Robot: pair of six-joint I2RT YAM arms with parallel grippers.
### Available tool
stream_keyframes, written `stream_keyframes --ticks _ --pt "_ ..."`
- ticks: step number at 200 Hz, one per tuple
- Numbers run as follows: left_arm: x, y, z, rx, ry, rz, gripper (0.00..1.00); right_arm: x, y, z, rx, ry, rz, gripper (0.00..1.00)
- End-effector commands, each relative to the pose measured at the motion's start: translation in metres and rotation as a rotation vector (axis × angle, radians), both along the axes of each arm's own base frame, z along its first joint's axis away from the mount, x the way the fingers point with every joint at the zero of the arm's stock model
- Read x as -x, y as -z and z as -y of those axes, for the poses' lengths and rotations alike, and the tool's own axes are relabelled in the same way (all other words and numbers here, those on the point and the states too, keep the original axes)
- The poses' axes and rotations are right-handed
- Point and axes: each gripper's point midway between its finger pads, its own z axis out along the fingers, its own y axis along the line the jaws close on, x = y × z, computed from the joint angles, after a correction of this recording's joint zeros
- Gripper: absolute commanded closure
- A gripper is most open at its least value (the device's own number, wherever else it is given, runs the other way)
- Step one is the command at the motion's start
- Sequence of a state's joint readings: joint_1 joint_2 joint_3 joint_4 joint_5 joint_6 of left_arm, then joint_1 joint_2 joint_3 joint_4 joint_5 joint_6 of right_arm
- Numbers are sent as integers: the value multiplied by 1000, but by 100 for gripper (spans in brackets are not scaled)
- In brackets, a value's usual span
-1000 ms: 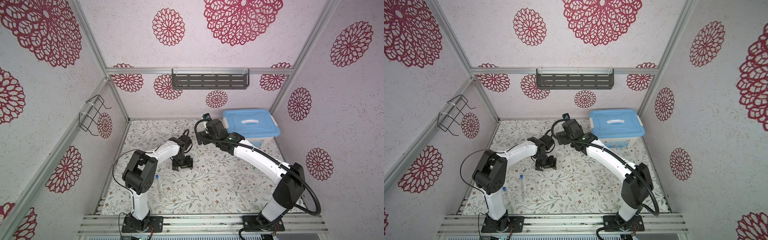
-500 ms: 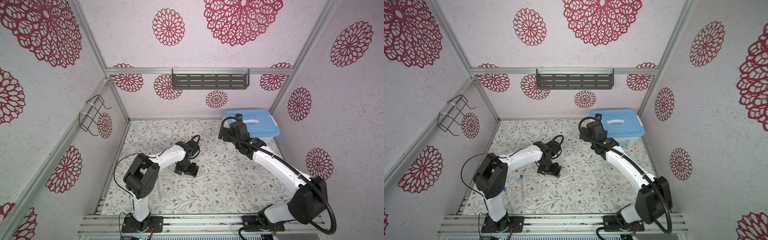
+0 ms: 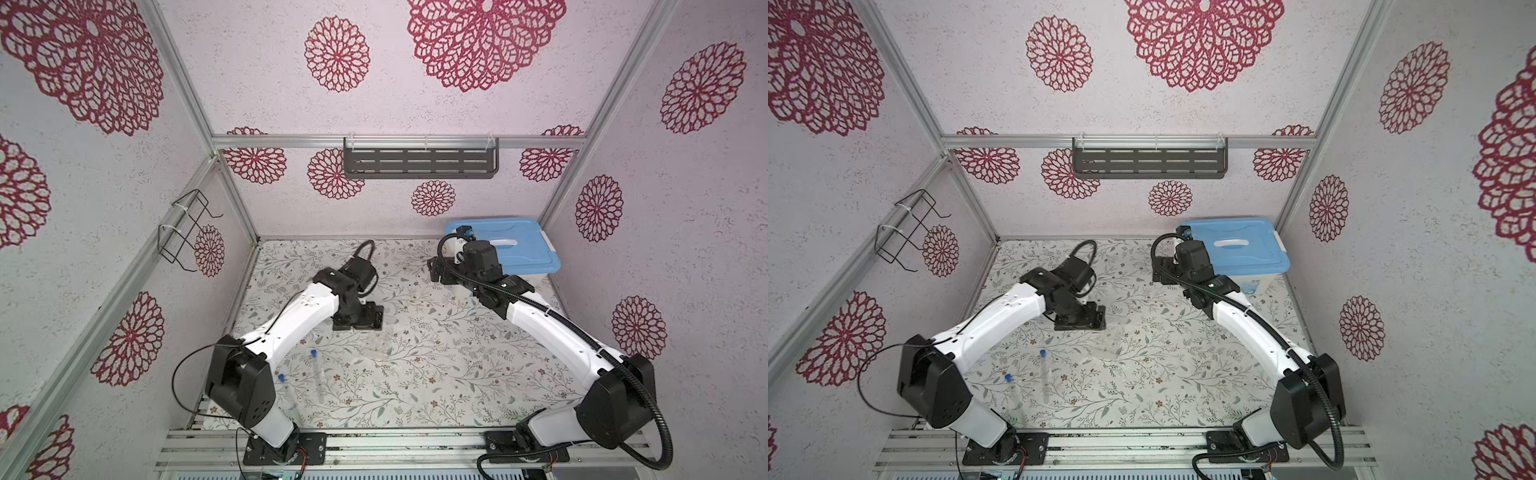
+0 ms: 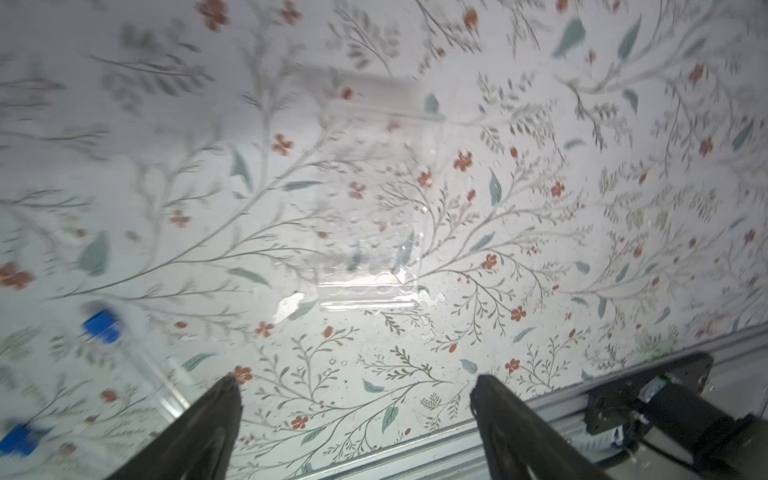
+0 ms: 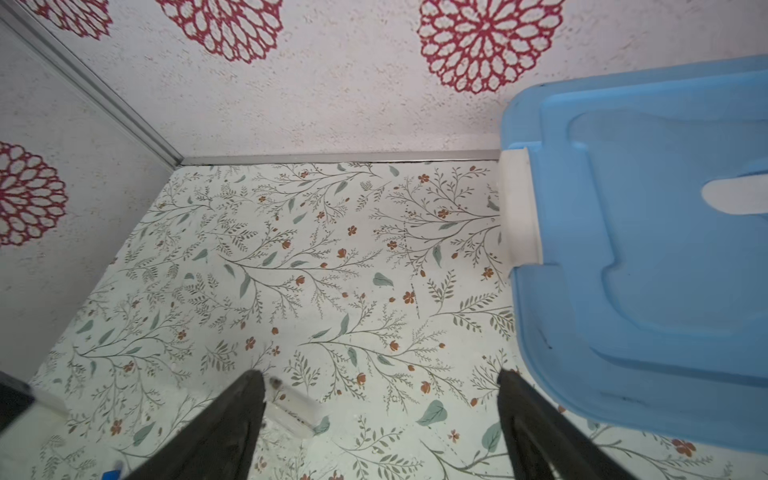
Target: Organize the chemistry lab equipment
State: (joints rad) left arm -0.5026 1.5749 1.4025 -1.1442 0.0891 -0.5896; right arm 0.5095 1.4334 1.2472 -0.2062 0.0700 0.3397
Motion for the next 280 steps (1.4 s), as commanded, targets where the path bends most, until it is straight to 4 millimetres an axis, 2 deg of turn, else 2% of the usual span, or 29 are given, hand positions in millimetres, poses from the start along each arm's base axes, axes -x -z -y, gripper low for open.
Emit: stream_keyframes --ticks 1,22,43,53,78,106,151,168,208,222,233,259,280 --pt "19 -2 -43 -75 -170 -79 9 1 -15 -15 -10 -75 36 10" --pt "34 6 -61 -63 -268 -110 13 4 -6 -29 -15 -119 15 10" --pt "53 35 -77 -37 -353 -199 16 7 1 -42 3 -151 4 10" --pt "55 46 -80 -16 -382 -236 17 8 5 -46 5 -152 3 10" --pt "45 65 -92 -81 -419 -239 20 6 5 -52 -27 -137 1 7" --pt "38 91 -116 -192 -461 -247 27 7 2 -51 -32 -122 6 6" --pt "27 133 -129 -187 -506 -293 36 10 0 -43 -29 -93 10 5" --pt "31 142 -137 -235 -507 -303 37 11 -1 -39 -43 -67 9 4" --pt "29 161 -133 -222 -470 -331 45 11 -2 -33 -50 -36 17 2" --pt "29 165 -135 -231 -470 -339 51 10 -1 -36 -69 -36 9 2" --pt "30 168 -135 -230 -470 -350 52 10 -3 -40 -78 -52 5 1" --pt "29 165 -135 -227 -457 -360 63 8 -4 -42 -88 -50 -6 1" --pt "27 159 -132 -199 -459 -338 68 10 0 -47 -96 -75 -22 1"
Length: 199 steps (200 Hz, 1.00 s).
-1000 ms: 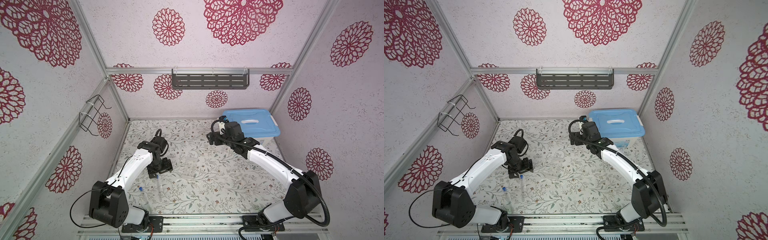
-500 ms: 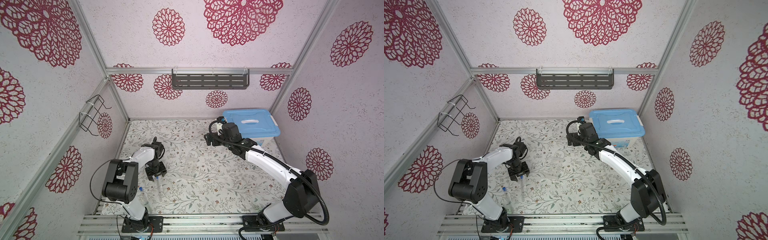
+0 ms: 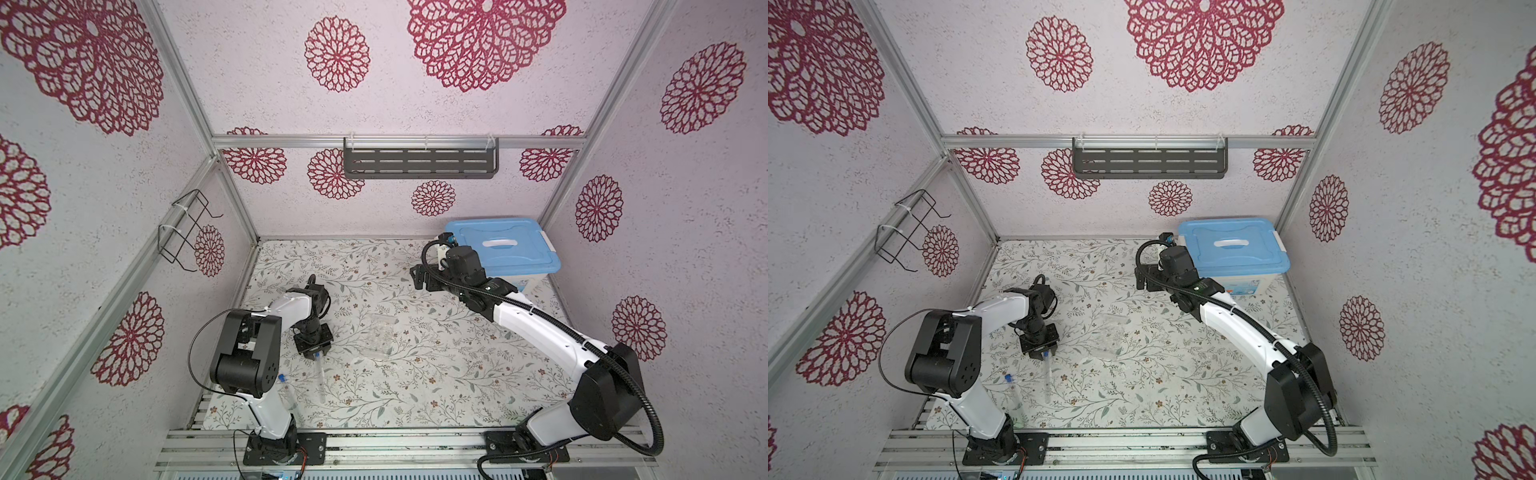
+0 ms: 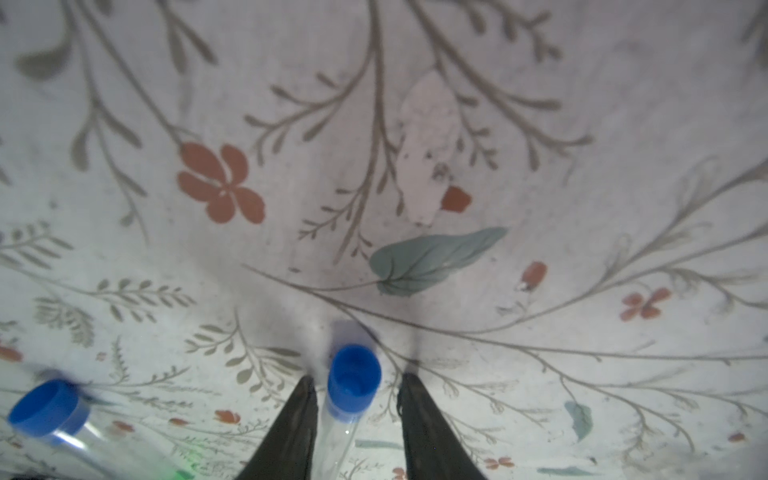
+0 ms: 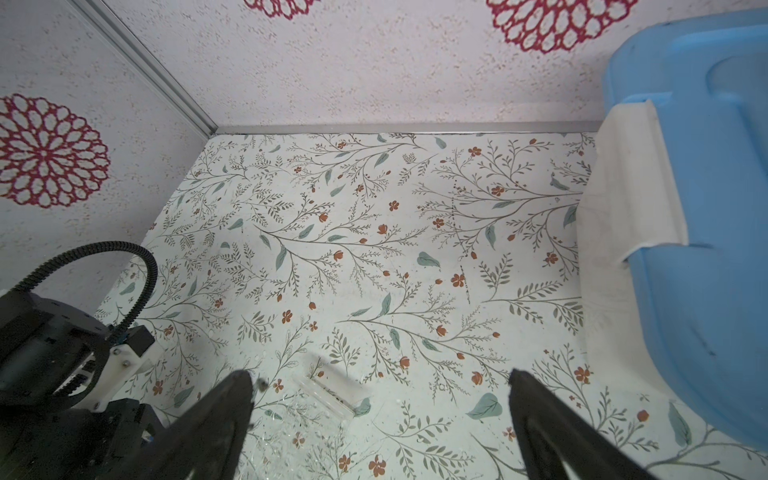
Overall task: Organize the chemistry lab equipment
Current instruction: 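Grasp a blue-capped tube with the left gripper and lift it, then carry the tube toward the right gripper while the right gripper approaches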
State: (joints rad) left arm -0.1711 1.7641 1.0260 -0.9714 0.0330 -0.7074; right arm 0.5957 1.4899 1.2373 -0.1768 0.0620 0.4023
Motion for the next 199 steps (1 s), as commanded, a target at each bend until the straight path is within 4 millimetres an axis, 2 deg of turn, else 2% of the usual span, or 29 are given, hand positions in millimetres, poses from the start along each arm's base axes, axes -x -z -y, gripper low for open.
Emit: stream_keyframes --ticks 1,45,66,119,129,144,152,166,186,199 --pt "-6 10 -7 -24 -5 24 68 -1 -23 -6 -65 -11 35 1" --pt "-8 7 1 23 -16 39 73 7 5 -21 -82 -75 -80 1" --pt "-8 2 -1 7 -15 40 76 11 20 -19 -81 -60 -129 1" --pt "-8 -8 -1 11 -11 31 80 15 39 -23 -104 -59 -198 1" --pt "-7 -13 2 28 -11 36 81 16 47 -24 -86 -62 -231 1" --pt "-8 -22 8 67 -13 57 80 15 69 -6 45 32 -311 1" --pt "-10 -29 10 81 -12 71 80 17 75 -7 99 16 -341 1" --pt "-14 -45 13 99 -11 103 80 24 78 -24 106 -76 -377 1" --pt "-26 -70 25 174 -29 193 80 50 70 -79 -59 -337 -400 1" --pt "-37 -89 33 213 -27 256 80 69 62 -106 -176 -484 -401 3"
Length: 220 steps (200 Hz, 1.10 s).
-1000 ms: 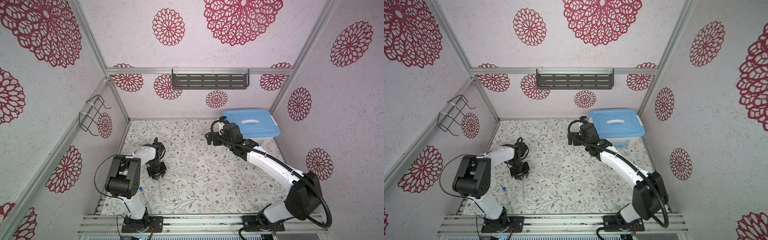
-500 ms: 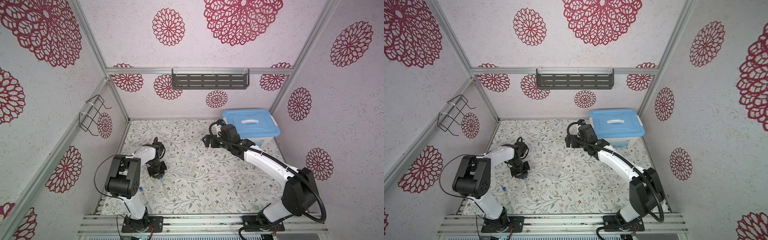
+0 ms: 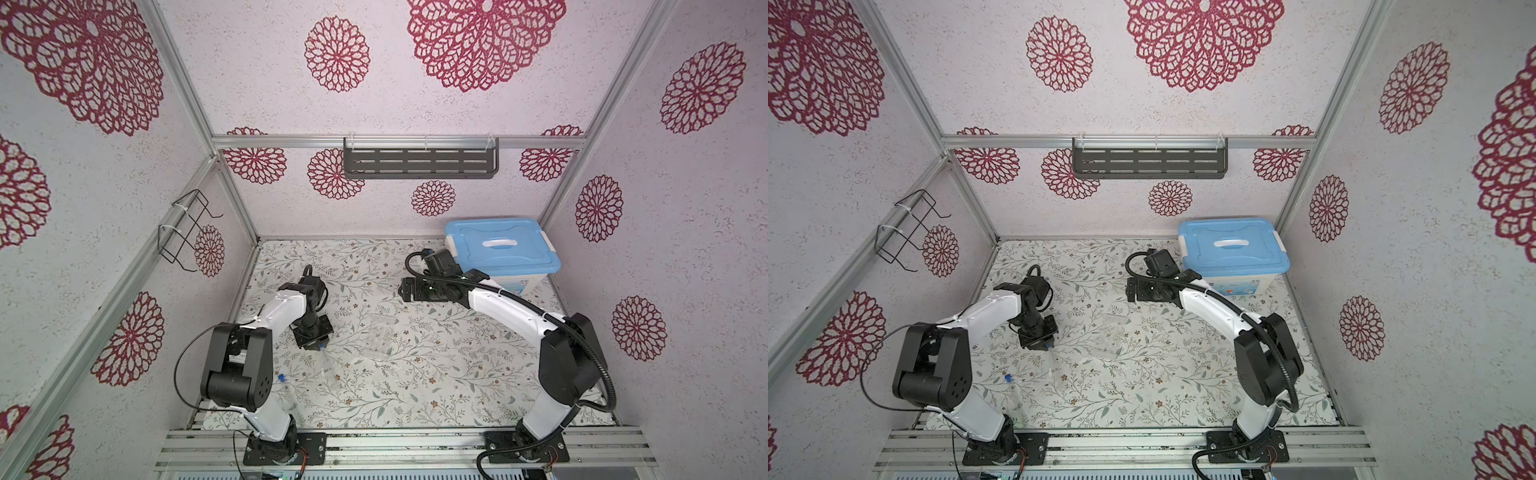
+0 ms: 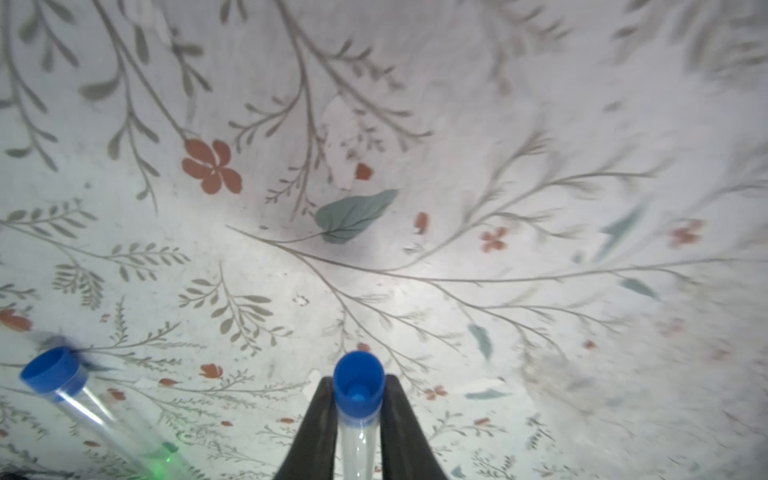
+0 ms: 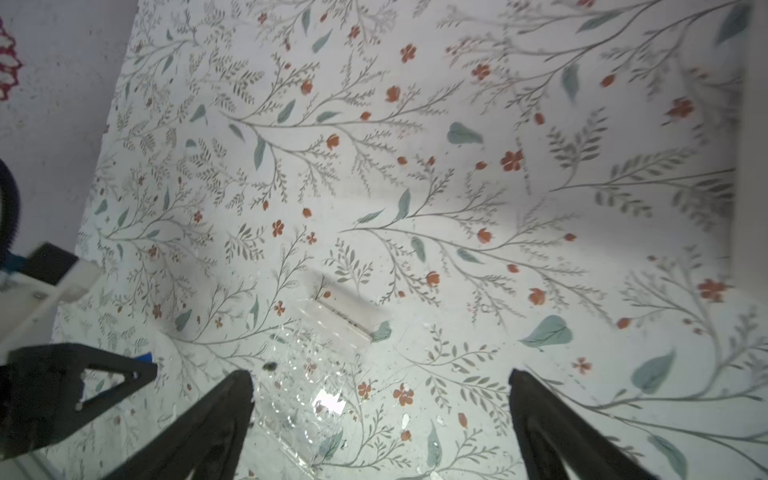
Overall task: Organize the chemistry lab equipment
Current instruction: 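Carry the tube toward the right gripper while the right gripper approaches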
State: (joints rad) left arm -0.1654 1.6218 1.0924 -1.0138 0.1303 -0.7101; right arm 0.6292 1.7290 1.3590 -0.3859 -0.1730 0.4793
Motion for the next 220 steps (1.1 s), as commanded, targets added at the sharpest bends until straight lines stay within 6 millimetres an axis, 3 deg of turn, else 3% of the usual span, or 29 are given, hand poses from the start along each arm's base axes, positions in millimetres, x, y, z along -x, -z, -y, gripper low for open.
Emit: stream_keyframes --ticks 1,44,96,137,158,185,220 --pt "-17 -38 15 92 -12 114 80 43 -29 -56 -246 -276 -36 3" --pt "-47 -97 45 100 126 312 79 72 -49 -91 -395 -459 3 7" --pt "-73 -142 95 276 174 524 82 64 -54 -110 -448 -500 111 11" --pt "-74 -151 105 315 187 555 82 64 -64 -131 -552 -544 105 30" --pt "-73 -151 107 334 185 549 83 69 -69 -138 -594 -565 92 33" --pt "-72 -152 111 353 188 568 83 73 -64 -145 -586 -584 79 39" --pt "-72 -157 114 361 212 598 83 72 -59 -146 -575 -580 77 57"
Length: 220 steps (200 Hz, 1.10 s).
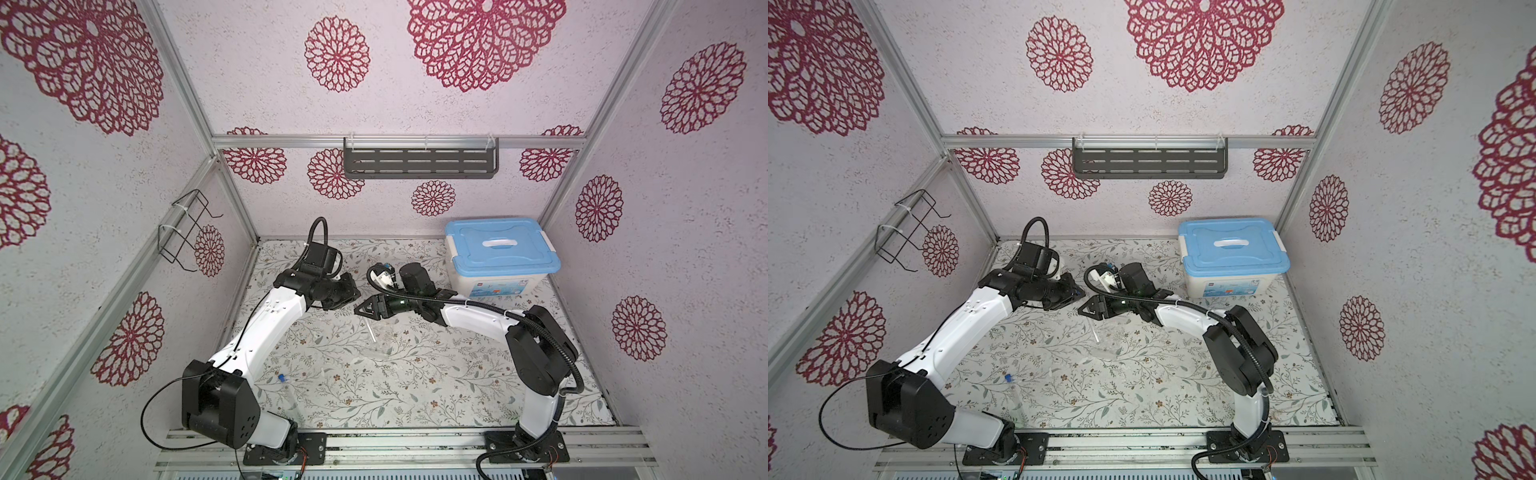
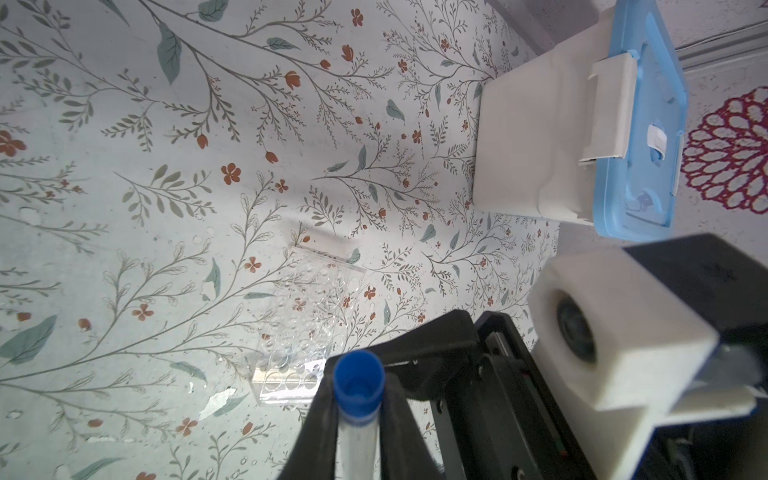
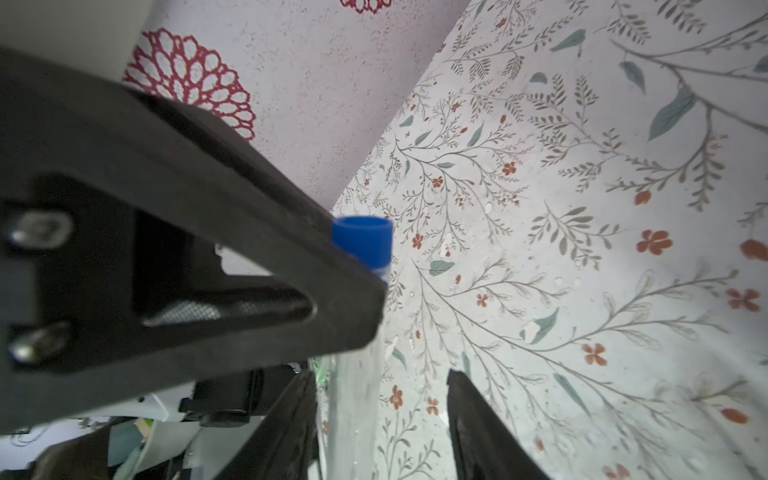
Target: Organize the chemistry lab equipment
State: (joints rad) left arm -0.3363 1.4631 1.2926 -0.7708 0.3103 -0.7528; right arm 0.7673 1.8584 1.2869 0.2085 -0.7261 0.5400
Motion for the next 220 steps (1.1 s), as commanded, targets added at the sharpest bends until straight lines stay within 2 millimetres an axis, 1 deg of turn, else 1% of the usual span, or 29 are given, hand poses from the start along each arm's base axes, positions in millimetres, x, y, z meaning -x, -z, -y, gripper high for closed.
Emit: stream_keyframes --ticks 1,8,13,38,69,113,133,149,161,177,197,220 --pt "-2 -17 7 33 26 74 83 0 -22 -8 -58 -30 48 59" --pt "-3 -18 7 32 34 85 84 -1 -21 -8 -53 -28 57 64" --pt "-4 -20 8 31 41 93 84 -3 -20 -8 -46 -25 62 66" --pt "-6 -23 9 21 67 104 84 -7 -20 -10 -34 -23 86 66" --pt "-7 -24 12 22 89 130 84 -13 -14 -9 7 -9 127 67" --pt "-9 -20 16 10 122 167 84 -14 -20 -9 9 -18 142 67" --pt "-9 -17 15 -5 132 179 84 -14 -21 -5 11 -15 145 67" --pt "-13 -19 16 -3 135 222 85 -16 -18 2 28 -7 155 61" --pt "-16 -23 19 1 157 262 84 -19 -15 8 42 13 159 59" --pt "-19 -28 23 -15 182 314 83 -25 -16 16 46 28 160 59" --pt "-24 -30 25 -24 192 371 82 -29 -18 24 59 33 181 59" --pt "-30 -33 27 -24 198 409 82 -31 -20 26 73 29 209 59"
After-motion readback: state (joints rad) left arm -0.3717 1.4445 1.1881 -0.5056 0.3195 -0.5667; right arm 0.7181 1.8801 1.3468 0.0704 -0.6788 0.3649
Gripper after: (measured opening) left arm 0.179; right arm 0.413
